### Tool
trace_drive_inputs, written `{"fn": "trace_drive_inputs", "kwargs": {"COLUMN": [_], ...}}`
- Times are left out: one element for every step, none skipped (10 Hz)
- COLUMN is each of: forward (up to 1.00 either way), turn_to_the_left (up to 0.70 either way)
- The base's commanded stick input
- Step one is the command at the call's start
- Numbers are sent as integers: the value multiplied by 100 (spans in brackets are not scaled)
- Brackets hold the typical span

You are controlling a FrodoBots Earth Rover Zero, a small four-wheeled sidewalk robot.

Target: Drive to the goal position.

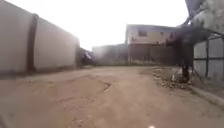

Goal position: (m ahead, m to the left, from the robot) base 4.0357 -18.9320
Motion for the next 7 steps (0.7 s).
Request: {"fn": "trace_drive_inputs", "kwargs": {"forward": [50, 50, 50, 50, 50, 50, 50], "turn_to_the_left": [-49, -49, -49, -41, -20, 1, 1]}}
